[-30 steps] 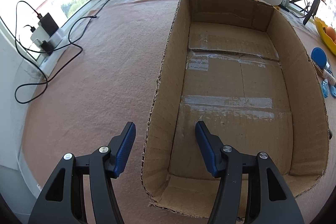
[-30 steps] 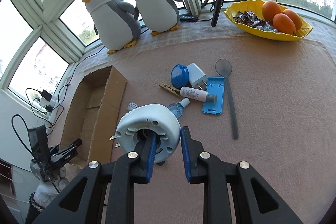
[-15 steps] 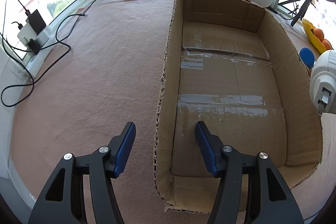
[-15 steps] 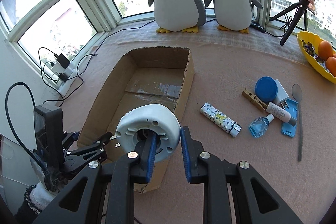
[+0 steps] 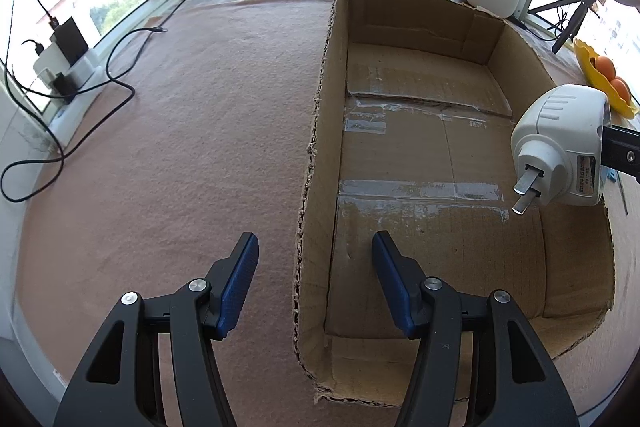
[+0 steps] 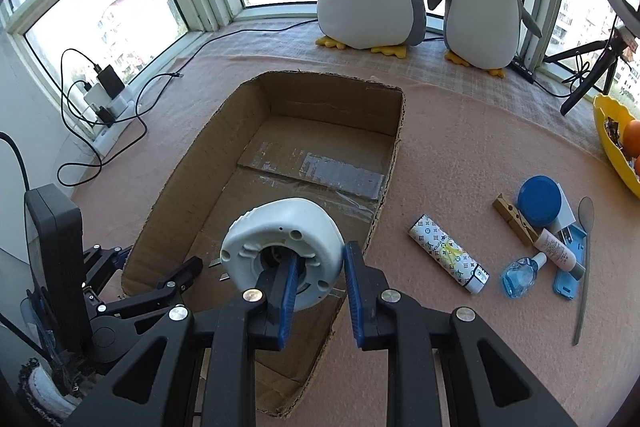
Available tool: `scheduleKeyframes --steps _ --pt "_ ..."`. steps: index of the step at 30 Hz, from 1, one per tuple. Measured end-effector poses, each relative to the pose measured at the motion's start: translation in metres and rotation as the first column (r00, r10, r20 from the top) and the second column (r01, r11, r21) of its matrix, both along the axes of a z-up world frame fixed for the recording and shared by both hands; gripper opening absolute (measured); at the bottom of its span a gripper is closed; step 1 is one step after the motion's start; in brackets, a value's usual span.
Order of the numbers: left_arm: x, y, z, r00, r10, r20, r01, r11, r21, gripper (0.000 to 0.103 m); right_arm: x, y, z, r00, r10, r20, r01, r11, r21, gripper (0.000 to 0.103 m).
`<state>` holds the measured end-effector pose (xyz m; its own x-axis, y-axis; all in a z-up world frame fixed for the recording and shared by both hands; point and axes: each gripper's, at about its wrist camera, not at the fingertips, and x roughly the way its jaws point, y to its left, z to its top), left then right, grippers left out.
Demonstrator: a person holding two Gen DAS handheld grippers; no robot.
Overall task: Organize rigid objects
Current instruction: 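Lower the plug adapter into the box and open the right gripper, then move the right gripper to the black cylinder and close on it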
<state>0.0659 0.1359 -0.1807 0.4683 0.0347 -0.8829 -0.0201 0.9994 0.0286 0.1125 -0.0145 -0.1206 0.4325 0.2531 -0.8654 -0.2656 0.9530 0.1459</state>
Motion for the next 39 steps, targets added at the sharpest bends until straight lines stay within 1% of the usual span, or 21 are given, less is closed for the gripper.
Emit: scheduleKeyframes --steps 4,6,8,10,12,17,25,29,39 --pt "0.0 0.0 0.0 1.0 0.004 0.0 -0.004 1.0 0.0 0.059 0.002 0.004 -0.003 1.0 0.017 0.0 -0.017 1.0 -0.008 0.021" --pt "0.001 -0.001 0.0 1.0 0.006 0.0 -0.006 1.0 0.002 0.059 0.003 0.004 -0.004 1.0 0.028 -0.007 -0.028 1.0 -0.001 0.023" --pt "0.001 -0.001 0.0 1.0 0.008 -0.002 -0.008 1.0 0.002 0.059 0.003 0.004 -0.003 1.0 0.03 -0.004 -0.03 1.0 0.007 0.03" --pt "0.001 -0.001 0.001 1.0 0.009 0.002 -0.009 1.0 0.005 0.059 0.001 0.002 0.002 1.0 0.027 0.014 -0.027 1.0 0.012 0.043" --pt "0.001 -0.001 0.001 1.0 0.011 0.002 -0.011 1.0 0.006 0.059 0.0 -0.001 0.006 0.999 0.022 0.023 -0.023 1.0 0.021 0.046" --pt "0.001 -0.002 0.001 1.0 0.015 0.004 -0.015 1.0 0.009 0.059 -0.004 -0.016 0.014 1.0 -0.001 0.026 0.0 0.999 0.05 0.046" --pt "0.001 -0.004 0.001 1.0 0.014 0.004 -0.014 1.0 0.02 0.059 -0.019 -0.044 0.022 0.999 -0.032 0.035 0.03 0.997 0.072 0.046" --pt "0.001 -0.006 0.001 1.0 0.017 0.007 -0.017 0.999 0.03 0.059 -0.028 -0.064 0.023 0.998 -0.057 0.033 0.054 0.995 0.086 0.046" --pt "0.001 -0.006 0.001 1.0 0.022 0.011 -0.023 0.999 0.033 0.059 -0.046 -0.124 0.02 0.991 -0.132 0.02 0.13 0.988 0.079 0.046"
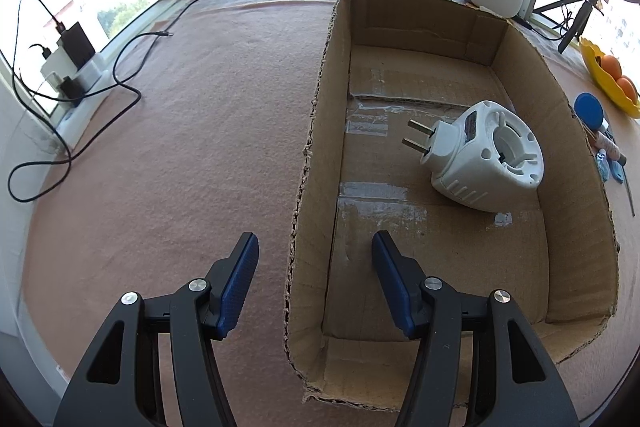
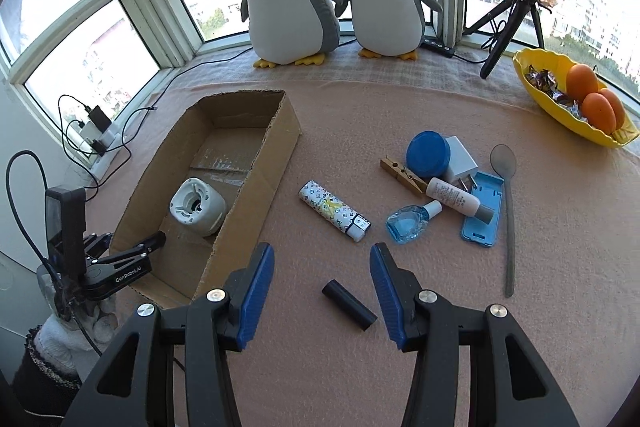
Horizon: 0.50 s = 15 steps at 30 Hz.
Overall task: Organize rigid objects
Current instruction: 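Move the right gripper to the black cylinder and close on it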
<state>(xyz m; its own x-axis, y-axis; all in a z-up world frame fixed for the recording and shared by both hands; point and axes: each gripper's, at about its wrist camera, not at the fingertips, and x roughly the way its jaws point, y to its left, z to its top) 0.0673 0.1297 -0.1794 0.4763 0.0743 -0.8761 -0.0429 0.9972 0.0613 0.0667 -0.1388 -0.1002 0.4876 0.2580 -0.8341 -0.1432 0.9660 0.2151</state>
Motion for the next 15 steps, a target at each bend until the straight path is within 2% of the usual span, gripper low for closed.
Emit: scheduleKeyframes --steps 7,15 --pt "0.001 0.0 0.0 1.0 0.003 0.001 -0.003 1.0 0.011 0.059 -0.01 -0.034 -0.01 0.999 -0.026 -0.027 0.026 1.0 -0.001 0.046" --pt "0.001 -0.001 0.0 1.0 0.003 0.0 -0.003 1.0 0.012 0.059 -0.015 -0.025 -0.027 0.997 0.066 -0.049 -0.069 0.995 -0.067 0.046"
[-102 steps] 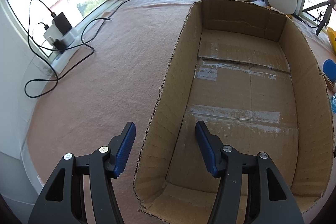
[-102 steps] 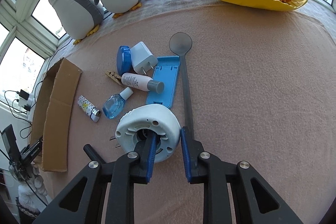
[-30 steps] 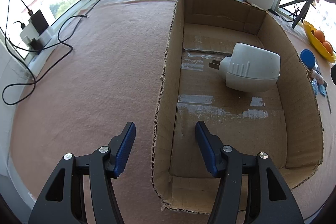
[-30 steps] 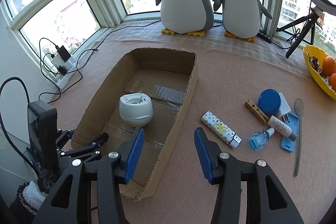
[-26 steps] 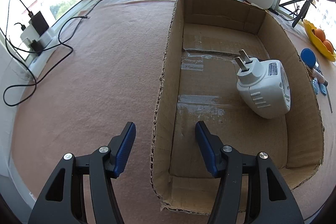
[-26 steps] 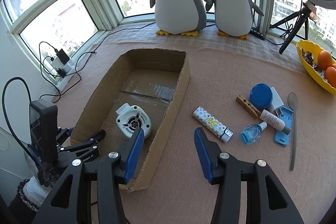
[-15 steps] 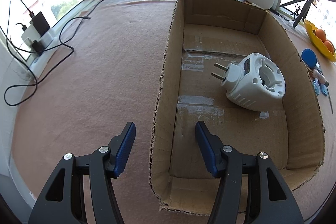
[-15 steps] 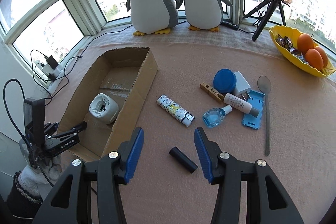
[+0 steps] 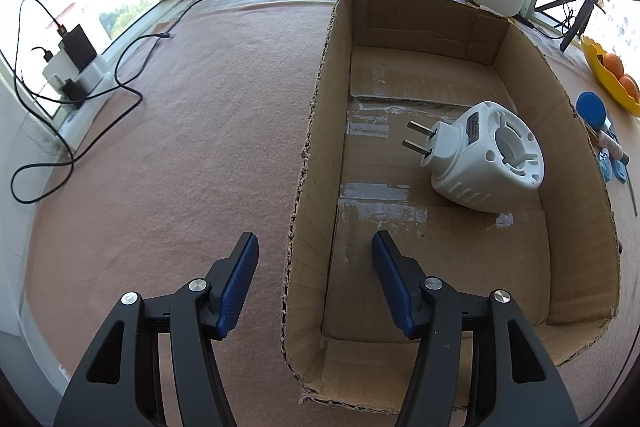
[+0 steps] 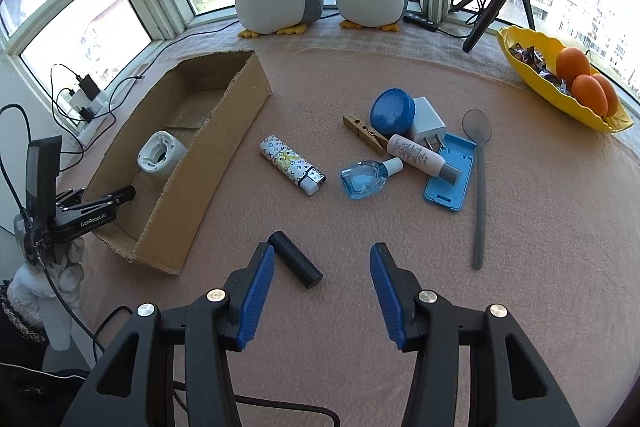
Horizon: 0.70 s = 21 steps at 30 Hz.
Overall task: Organize rigid objects
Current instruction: 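Move the right gripper to the black cylinder and close on it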
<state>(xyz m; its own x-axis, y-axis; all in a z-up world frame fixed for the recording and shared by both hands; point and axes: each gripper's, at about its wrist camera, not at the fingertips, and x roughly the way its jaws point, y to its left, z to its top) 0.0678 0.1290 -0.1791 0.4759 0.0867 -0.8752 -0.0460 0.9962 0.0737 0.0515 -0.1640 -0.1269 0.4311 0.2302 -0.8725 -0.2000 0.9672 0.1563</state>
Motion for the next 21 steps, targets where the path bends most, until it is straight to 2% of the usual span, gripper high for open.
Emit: scheduleKeyframes --steps 9,18,21 --pt "0.0 0.0 0.0 1.0 0.001 0.0 -0.001 1.0 -0.002 0.059 0.007 0.031 -0.025 0.991 0.122 -0.06 -0.126 0.989 -0.072 0.046" --pt "0.0 0.002 0.0 1.0 0.005 0.0 -0.005 1.0 -0.008 0.059 0.018 0.047 -0.048 0.982 0.148 -0.121 -0.162 0.98 -0.117 0.041" --pt "-0.001 0.002 -0.001 1.0 0.007 0.001 -0.007 1.0 -0.01 0.059 0.021 0.049 -0.054 0.98 0.142 -0.137 -0.159 0.979 -0.125 0.036"
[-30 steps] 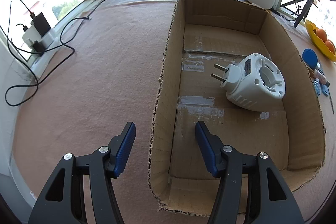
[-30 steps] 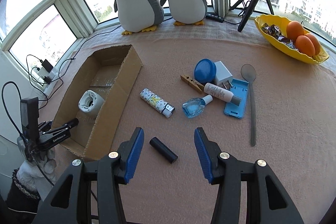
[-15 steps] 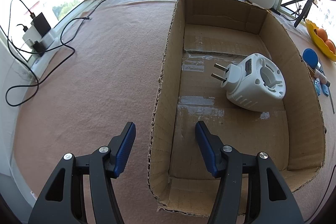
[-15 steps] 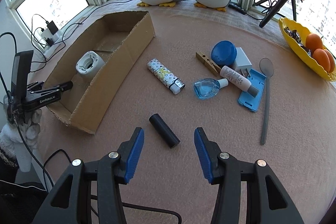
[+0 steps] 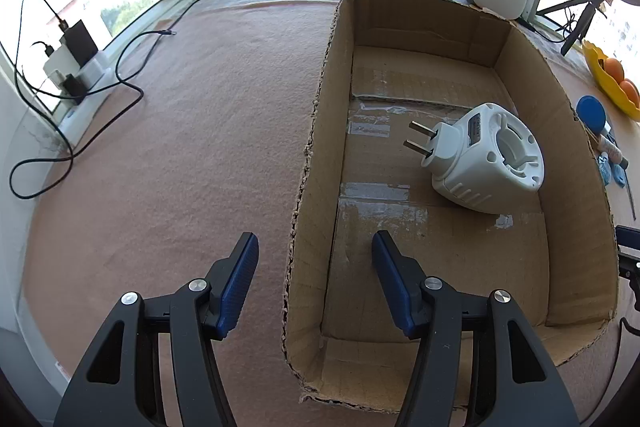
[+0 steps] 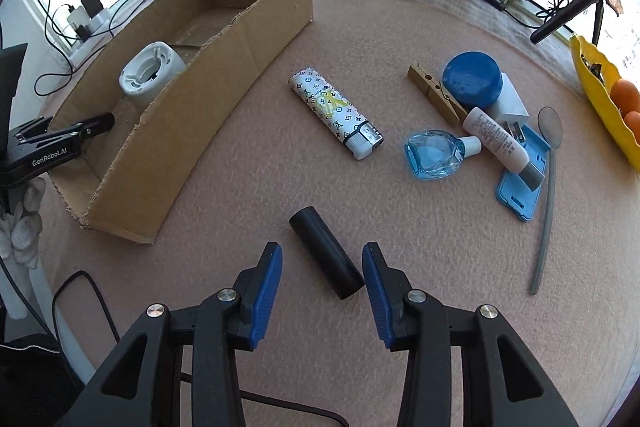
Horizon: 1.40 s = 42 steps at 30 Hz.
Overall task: Organize rigid objects
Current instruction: 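Move the right gripper to the black cylinder and close on it, then carry the black cylinder into the box and open the right gripper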
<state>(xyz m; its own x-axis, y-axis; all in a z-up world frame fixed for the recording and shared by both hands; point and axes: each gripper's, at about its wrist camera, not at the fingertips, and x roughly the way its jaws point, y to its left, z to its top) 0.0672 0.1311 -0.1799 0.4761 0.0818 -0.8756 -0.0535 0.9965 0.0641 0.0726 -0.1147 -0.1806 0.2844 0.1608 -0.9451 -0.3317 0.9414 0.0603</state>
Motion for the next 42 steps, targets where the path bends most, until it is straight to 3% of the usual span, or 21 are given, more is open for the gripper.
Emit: scheduleKeyframes --steps 6,10,19,26,37,42 --pt "0.0 0.0 0.0 1.0 0.0 0.0 0.0 1.0 -0.001 0.059 0.004 -0.002 -0.006 0.999 -0.034 -0.028 0.033 0.999 -0.01 0.027" --pt "-0.001 0.001 0.0 1.0 0.0 0.0 0.0 1.0 -0.002 0.059 0.006 -0.004 -0.006 0.998 -0.054 -0.044 0.054 0.999 0.006 0.015" --pt "-0.001 0.0 0.0 1.0 0.004 0.003 -0.004 1.0 -0.009 0.059 0.006 -0.012 -0.004 0.992 -0.121 -0.045 0.123 0.991 0.054 0.015" --pt "-0.001 0.0 0.0 1.0 0.004 0.003 -0.004 1.0 -0.009 0.059 0.002 -0.007 0.014 0.989 -0.147 -0.021 0.148 0.983 0.107 0.015" --pt "-0.001 0.0 0.0 1.0 0.005 0.004 -0.005 1.0 -0.01 0.059 0.001 0.033 0.069 0.994 -0.088 0.069 0.071 0.973 0.221 0.015" --pt "-0.001 0.0 0.0 1.0 0.005 0.003 -0.005 1.0 -0.011 0.059 0.001 0.061 0.08 0.996 -0.036 0.086 0.013 0.968 0.252 0.015"
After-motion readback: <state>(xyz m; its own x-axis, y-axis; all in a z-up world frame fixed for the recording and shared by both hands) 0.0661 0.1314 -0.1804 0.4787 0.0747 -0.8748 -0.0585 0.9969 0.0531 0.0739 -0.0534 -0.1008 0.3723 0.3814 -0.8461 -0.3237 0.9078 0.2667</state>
